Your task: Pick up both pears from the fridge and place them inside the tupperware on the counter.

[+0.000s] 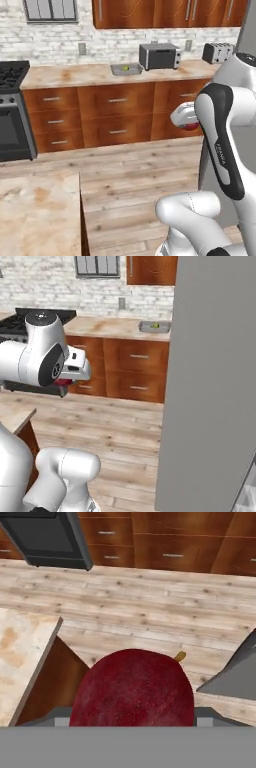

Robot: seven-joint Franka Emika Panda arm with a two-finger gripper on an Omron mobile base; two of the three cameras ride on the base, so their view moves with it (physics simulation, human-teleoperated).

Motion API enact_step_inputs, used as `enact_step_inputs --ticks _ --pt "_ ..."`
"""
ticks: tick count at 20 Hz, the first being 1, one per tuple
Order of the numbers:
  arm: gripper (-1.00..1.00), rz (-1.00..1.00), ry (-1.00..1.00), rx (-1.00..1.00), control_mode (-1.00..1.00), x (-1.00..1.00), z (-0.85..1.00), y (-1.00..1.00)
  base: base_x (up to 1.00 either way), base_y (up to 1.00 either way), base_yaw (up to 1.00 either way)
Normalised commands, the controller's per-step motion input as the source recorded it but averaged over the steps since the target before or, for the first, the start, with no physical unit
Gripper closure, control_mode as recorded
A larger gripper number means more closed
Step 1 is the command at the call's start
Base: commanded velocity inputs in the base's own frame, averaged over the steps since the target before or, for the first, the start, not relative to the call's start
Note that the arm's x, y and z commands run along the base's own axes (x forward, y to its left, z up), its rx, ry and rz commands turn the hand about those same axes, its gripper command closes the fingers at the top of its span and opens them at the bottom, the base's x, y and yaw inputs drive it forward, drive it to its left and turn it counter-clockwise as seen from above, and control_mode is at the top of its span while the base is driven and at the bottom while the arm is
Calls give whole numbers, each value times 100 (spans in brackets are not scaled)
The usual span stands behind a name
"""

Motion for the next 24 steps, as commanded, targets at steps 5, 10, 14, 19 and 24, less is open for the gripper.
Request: enact_step_inputs --ticks 5,10,14,19,24 --pt "100 0 0 0 100 0 0 0 100 8 -15" --pt "100 0 0 0 100 0 0 0 100 17 -15" --pt "100 0 0 0 100 0 0 0 100 23 -14" --pt "100 0 0 0 100 0 0 0 93 26 -13" --pt "100 0 0 0 100 0 0 0 79 21 -9"
